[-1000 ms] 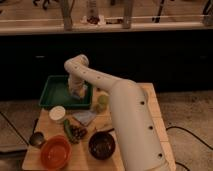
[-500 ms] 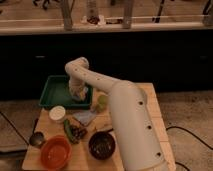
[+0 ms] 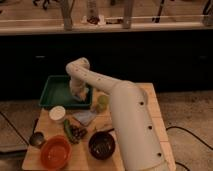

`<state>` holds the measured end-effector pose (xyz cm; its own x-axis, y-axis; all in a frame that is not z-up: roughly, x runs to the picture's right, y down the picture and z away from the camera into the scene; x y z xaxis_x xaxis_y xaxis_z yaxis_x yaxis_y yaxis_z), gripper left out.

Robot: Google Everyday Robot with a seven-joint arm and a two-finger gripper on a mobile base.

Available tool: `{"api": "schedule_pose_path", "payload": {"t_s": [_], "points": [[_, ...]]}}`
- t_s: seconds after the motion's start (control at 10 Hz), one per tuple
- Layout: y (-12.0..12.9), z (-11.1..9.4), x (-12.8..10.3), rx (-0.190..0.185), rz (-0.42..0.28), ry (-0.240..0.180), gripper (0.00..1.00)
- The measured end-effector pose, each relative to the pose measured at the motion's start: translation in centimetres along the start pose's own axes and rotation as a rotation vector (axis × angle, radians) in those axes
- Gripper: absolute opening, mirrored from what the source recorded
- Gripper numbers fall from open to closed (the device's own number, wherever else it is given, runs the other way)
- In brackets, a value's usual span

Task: Wipe tray with sponge

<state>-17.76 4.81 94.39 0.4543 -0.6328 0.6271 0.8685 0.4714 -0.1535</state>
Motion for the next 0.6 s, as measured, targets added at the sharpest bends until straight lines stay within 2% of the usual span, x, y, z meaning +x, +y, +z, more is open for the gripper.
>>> {"api": "schedule_pose_path", "payload": {"t_s": [0.3, 0.6], "points": [[-1.1, 0.4, 1.3, 0.002, -0.014, 0.01, 0.0], [-3.2, 1.6, 1.5, 0.003, -0.055, -0.005, 0.0]]}}
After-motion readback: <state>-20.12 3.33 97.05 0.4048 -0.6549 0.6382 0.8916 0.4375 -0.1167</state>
